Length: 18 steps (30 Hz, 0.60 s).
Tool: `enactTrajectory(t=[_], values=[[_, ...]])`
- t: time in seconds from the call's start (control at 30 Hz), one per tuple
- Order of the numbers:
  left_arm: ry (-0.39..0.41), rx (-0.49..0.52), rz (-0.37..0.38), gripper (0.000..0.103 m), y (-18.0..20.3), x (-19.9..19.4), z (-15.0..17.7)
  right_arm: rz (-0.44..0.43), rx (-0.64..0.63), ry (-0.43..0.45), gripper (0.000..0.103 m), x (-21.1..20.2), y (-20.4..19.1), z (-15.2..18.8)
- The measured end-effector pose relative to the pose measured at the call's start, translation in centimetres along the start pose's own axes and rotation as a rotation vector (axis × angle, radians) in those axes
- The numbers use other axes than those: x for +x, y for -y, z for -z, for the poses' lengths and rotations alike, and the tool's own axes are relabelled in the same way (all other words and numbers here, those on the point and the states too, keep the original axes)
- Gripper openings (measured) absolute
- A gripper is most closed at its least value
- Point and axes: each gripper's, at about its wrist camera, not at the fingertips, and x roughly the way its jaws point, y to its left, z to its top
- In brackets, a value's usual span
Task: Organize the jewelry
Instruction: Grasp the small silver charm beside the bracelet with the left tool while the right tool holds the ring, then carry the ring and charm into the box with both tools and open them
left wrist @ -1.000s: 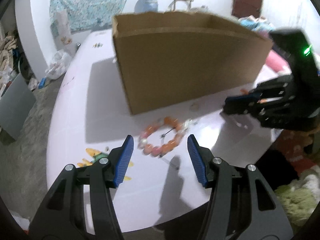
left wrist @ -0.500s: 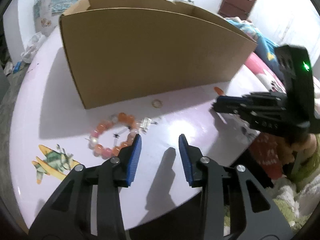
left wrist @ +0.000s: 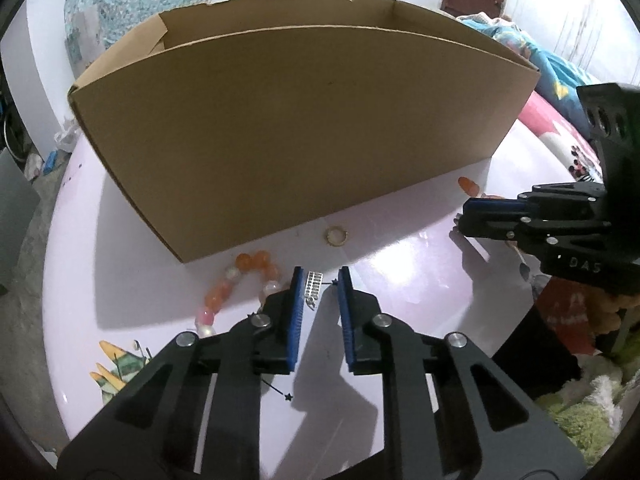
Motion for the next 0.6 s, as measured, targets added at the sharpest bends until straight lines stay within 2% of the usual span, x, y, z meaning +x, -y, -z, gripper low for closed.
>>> enactTrajectory(t=[0.33, 0.6], values=[[-0.012, 0.033, -0.046, 0.005, 1.01, 0.64, -0.70, -0.015, 0.006, 0.004, 0.012, -0.03, 0.69, 0.00], [-0.004, 0.032, -0.044, 0.004, 0.83, 0.51, -0.71, -0.016, 0.006, 0.003, 0.012, -0.02, 0.78, -0.01]])
